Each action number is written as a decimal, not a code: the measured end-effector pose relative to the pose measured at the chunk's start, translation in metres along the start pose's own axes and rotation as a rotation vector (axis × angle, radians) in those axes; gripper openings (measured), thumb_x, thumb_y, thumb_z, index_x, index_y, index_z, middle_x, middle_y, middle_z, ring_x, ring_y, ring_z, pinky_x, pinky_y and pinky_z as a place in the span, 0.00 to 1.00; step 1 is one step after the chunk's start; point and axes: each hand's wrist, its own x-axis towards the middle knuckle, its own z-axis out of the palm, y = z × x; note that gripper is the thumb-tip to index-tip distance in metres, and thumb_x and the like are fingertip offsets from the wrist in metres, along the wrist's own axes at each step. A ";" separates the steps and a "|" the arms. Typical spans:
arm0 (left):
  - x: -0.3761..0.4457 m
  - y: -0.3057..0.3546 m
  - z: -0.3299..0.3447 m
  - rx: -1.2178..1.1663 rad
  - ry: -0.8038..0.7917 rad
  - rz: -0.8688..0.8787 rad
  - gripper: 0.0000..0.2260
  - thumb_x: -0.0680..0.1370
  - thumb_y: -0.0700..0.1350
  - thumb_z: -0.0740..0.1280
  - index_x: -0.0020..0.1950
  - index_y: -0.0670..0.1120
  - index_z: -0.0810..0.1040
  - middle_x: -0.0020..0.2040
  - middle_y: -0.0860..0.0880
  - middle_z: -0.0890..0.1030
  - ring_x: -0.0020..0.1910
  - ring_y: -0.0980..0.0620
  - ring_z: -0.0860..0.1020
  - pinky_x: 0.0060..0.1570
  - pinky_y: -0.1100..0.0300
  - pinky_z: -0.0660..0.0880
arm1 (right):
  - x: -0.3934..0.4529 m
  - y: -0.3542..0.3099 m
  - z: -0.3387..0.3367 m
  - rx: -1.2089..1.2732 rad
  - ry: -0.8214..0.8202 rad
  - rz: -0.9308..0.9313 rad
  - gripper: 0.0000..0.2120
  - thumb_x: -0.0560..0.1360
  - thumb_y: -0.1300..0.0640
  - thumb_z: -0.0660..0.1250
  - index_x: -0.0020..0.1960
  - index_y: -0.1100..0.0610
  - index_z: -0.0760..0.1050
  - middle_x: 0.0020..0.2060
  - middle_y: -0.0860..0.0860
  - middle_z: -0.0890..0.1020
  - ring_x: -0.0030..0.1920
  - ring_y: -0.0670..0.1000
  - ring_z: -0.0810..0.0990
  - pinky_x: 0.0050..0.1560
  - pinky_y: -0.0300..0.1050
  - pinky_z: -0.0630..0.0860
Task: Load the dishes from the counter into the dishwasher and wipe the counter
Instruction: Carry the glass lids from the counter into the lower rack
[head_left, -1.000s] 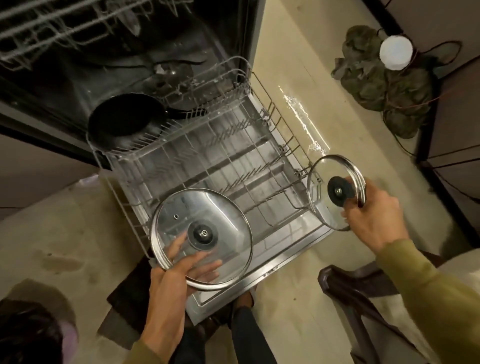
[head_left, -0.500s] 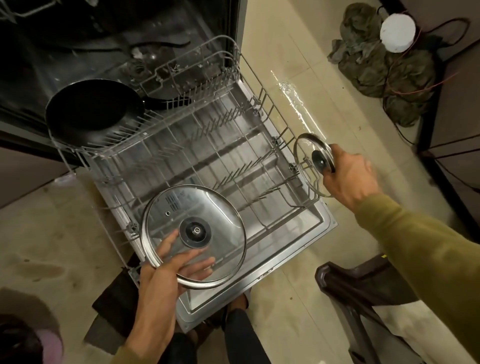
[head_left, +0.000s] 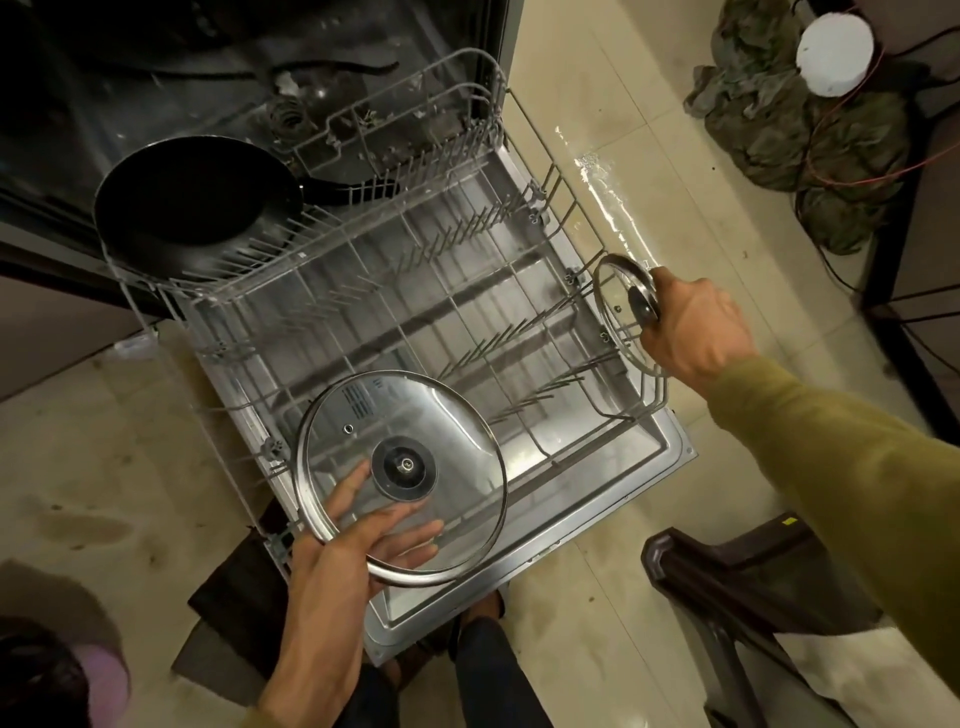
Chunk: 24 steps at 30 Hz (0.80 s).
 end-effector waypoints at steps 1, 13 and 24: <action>0.001 -0.001 0.000 0.003 0.004 -0.003 0.31 0.66 0.39 0.72 0.69 0.51 0.73 0.50 0.39 0.86 0.46 0.39 0.86 0.45 0.48 0.83 | 0.000 0.001 -0.001 -0.011 0.003 -0.013 0.12 0.79 0.59 0.65 0.61 0.58 0.70 0.36 0.53 0.76 0.33 0.51 0.78 0.33 0.44 0.78; 0.003 -0.001 0.009 0.024 0.039 -0.007 0.26 0.72 0.35 0.66 0.69 0.51 0.74 0.49 0.36 0.85 0.45 0.36 0.85 0.52 0.42 0.80 | 0.000 0.016 -0.005 0.042 0.052 -0.077 0.11 0.80 0.59 0.62 0.62 0.58 0.71 0.35 0.53 0.78 0.31 0.51 0.80 0.37 0.48 0.81; 0.006 0.004 0.017 0.052 0.026 -0.012 0.23 0.78 0.32 0.62 0.70 0.50 0.73 0.49 0.37 0.85 0.45 0.36 0.85 0.52 0.43 0.80 | 0.009 0.014 0.017 0.007 0.004 -0.068 0.11 0.79 0.60 0.64 0.61 0.59 0.69 0.36 0.53 0.76 0.33 0.52 0.78 0.40 0.50 0.81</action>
